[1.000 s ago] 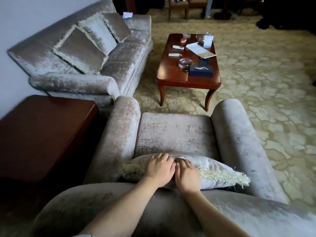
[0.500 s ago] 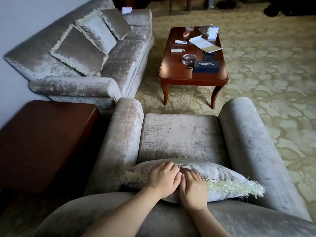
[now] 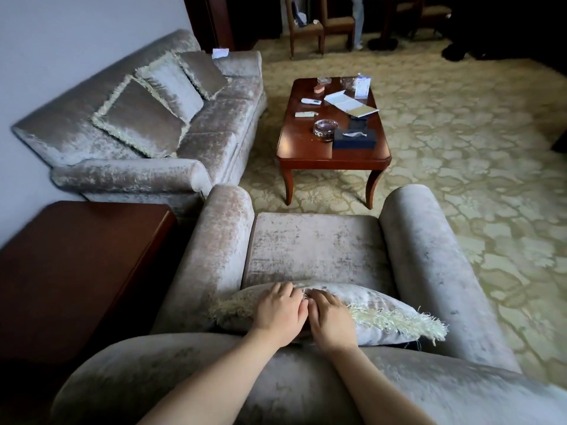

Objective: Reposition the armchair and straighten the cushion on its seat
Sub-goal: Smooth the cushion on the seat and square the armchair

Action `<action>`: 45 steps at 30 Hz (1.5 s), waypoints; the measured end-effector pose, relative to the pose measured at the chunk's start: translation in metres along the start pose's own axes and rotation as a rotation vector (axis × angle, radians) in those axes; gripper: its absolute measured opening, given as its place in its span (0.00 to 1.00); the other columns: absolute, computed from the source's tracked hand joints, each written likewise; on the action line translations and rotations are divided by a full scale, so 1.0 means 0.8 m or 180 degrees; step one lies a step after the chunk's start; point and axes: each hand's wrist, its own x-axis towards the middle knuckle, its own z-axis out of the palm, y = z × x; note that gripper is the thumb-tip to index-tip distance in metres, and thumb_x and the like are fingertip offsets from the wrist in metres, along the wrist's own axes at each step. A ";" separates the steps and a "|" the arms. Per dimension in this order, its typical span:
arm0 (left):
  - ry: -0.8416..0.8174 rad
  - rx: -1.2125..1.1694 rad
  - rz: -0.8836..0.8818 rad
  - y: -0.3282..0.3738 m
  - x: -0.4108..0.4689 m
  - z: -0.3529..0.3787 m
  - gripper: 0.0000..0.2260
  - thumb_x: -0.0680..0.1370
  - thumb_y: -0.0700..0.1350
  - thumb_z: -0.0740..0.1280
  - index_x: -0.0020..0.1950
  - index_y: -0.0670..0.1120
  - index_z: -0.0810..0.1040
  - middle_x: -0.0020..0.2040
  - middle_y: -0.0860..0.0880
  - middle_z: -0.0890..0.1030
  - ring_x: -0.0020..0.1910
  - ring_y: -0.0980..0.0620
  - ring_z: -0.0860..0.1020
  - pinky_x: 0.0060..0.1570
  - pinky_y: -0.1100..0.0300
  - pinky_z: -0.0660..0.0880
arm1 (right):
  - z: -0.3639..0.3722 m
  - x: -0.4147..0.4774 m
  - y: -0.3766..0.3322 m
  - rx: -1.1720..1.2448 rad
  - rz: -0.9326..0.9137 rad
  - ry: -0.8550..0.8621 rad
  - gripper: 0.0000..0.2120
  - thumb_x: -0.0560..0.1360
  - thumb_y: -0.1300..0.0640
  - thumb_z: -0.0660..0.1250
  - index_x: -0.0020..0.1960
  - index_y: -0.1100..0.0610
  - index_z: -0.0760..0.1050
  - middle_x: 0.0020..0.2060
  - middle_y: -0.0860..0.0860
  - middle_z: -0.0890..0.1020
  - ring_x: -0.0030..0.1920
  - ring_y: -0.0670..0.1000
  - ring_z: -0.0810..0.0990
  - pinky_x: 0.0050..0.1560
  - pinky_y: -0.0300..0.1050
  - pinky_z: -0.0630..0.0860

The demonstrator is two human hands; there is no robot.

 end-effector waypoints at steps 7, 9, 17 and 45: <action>-0.0036 0.0079 0.0528 -0.015 0.035 0.000 0.10 0.62 0.49 0.76 0.32 0.48 0.77 0.32 0.50 0.78 0.32 0.49 0.78 0.28 0.61 0.74 | 0.005 0.010 0.005 0.0061 0.0088 0.0146 0.12 0.79 0.57 0.59 0.58 0.59 0.77 0.53 0.54 0.82 0.55 0.57 0.77 0.57 0.52 0.72; 0.0004 -0.0008 0.0701 -0.016 0.042 0.004 0.09 0.62 0.47 0.76 0.32 0.47 0.77 0.32 0.49 0.78 0.31 0.49 0.78 0.27 0.61 0.75 | 0.005 0.011 0.006 0.0084 0.0074 0.0183 0.11 0.79 0.59 0.59 0.56 0.60 0.78 0.51 0.55 0.82 0.53 0.57 0.78 0.56 0.52 0.72; 0.0071 -0.0386 0.0733 -0.013 0.050 0.020 0.10 0.63 0.40 0.76 0.30 0.44 0.75 0.30 0.46 0.77 0.29 0.44 0.78 0.25 0.59 0.74 | 0.000 0.014 0.013 0.0092 0.0107 0.0036 0.12 0.80 0.56 0.57 0.56 0.58 0.76 0.51 0.55 0.81 0.53 0.56 0.76 0.57 0.51 0.70; -0.0927 -0.0278 -0.0314 0.065 -0.106 0.012 0.24 0.78 0.56 0.54 0.73 0.48 0.63 0.78 0.49 0.50 0.76 0.49 0.46 0.73 0.48 0.46 | -0.068 -0.124 0.007 -0.0789 0.0411 -0.0180 0.16 0.77 0.50 0.55 0.54 0.59 0.75 0.54 0.58 0.79 0.54 0.59 0.76 0.50 0.49 0.72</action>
